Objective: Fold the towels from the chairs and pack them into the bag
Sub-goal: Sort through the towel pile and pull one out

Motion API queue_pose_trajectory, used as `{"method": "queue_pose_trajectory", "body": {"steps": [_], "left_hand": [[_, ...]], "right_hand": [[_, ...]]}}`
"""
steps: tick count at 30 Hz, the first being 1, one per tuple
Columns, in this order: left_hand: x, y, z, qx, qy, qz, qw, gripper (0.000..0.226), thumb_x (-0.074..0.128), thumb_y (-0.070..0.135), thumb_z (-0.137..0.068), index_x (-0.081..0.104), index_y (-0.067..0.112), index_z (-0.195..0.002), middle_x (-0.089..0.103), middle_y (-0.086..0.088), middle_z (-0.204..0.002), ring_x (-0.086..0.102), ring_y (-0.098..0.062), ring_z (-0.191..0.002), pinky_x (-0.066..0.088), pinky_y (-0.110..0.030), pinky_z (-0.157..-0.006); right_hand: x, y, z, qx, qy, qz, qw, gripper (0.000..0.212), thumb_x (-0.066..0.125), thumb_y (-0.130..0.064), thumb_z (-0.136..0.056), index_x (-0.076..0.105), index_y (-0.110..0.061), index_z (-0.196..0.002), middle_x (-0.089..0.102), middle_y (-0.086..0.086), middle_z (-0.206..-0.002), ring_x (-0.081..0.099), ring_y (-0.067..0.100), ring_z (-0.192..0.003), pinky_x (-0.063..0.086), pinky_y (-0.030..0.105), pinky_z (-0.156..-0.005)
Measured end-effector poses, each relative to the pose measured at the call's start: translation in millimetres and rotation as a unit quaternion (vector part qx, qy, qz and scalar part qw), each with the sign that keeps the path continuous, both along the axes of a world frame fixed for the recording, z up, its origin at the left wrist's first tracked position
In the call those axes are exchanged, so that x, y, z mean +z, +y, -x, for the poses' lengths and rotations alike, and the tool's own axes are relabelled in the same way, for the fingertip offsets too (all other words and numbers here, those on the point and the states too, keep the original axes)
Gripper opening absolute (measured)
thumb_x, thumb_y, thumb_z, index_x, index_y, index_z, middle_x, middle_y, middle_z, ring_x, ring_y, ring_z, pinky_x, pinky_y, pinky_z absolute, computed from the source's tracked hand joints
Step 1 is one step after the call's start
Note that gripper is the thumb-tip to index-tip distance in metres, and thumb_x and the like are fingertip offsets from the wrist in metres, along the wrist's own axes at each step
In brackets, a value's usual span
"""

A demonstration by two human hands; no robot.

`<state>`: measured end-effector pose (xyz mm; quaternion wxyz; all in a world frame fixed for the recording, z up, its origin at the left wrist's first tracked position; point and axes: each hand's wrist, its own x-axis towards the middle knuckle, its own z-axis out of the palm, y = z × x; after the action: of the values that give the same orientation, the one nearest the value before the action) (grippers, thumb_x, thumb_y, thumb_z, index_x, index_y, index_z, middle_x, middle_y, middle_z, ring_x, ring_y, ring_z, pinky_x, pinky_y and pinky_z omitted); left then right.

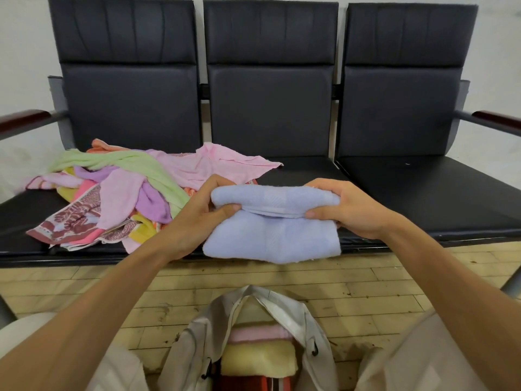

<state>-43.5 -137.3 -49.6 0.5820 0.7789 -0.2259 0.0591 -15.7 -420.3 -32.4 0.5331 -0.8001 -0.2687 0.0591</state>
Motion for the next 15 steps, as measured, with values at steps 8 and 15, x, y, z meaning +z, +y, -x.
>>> {"method": "queue_pose_trajectory", "body": {"steps": [8,15], "left_hand": [[8.5,-3.4,6.6,-0.016,0.069,0.157,0.985,0.029,0.066,0.012,-0.075,0.062,0.016,-0.104,0.069,0.002,-0.096,0.066,-0.014,-0.087,0.056,-0.026,-0.069],[8.8,6.0,3.2,-0.019,0.13,0.17,0.977,0.046,0.05,-0.014,-0.085,0.072,0.025,-0.077,0.068,0.002,-0.087,0.065,-0.015,-0.078,0.055,-0.027,-0.057]], "right_hand": [[-0.8,5.9,6.3,0.0,0.051,-0.155,0.987,0.04,0.05,0.02,-0.085,0.066,-0.003,-0.113,0.071,0.012,-0.111,0.068,0.026,-0.103,0.057,0.031,-0.079],[2.6,5.3,4.0,0.055,0.217,-0.163,0.961,0.037,0.056,-0.023,-0.092,0.063,-0.001,-0.121,0.067,0.016,-0.117,0.065,0.028,-0.109,0.057,0.035,-0.086]]}}
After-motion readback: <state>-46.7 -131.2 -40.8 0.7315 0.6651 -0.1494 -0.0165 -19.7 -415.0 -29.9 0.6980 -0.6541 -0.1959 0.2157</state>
